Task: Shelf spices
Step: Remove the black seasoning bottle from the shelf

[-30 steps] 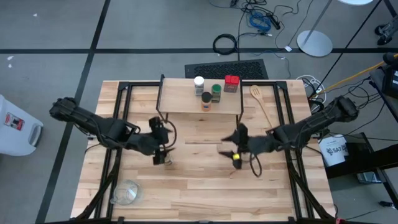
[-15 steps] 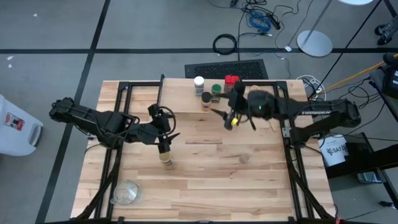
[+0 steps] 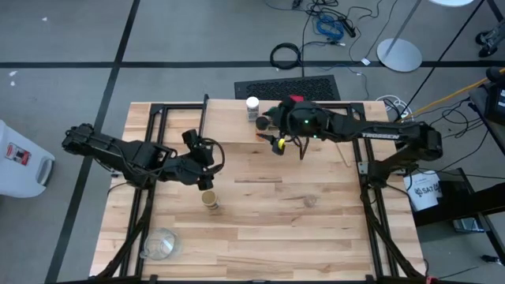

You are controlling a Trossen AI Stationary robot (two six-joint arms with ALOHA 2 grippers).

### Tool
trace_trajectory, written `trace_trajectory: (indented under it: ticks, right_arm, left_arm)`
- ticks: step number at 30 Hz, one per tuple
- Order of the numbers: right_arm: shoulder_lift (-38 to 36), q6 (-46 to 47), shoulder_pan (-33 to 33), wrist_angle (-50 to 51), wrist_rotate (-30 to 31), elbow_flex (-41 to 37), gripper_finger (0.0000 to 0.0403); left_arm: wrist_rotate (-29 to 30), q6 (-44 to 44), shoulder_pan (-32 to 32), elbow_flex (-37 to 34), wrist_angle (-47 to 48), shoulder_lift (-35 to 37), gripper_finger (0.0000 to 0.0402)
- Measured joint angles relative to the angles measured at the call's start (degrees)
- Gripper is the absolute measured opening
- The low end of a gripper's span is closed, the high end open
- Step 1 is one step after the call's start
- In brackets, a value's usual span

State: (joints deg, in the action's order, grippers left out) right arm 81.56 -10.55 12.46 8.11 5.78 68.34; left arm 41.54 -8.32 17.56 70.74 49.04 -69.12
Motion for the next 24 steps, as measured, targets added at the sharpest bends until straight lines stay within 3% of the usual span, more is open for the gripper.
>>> trace_trajectory:
  ticks: [7, 11, 18, 24]
  right_arm:
    - [4.3, -1.3, 0.0, 1.1, 4.5, 2.8, 0.0336]
    - [4.7, -1.1, 0.6, 2.2, 4.8, 3.4, 0.0336]
    - [4.5, 1.6, 0.7, 6.7, 4.7, 3.5, 0.0336]
    - [4.6, 2.4, 0.7, 7.5, 4.6, 3.5, 0.0336]
  left_arm:
    - [0.9, 0.6, -1.3, -1.7, -0.7, 0.5, 0.0338]
    - [0.7, 3.7, -4.3, -6.2, -6.6, 1.6, 0.0338]
    - [-7.3, 7.7, -8.1, -9.2, -14.7, 2.9, 0.0338]
    - [-8.8, 8.9, -8.2, -9.2, -16.1, 2.9, 0.0338]
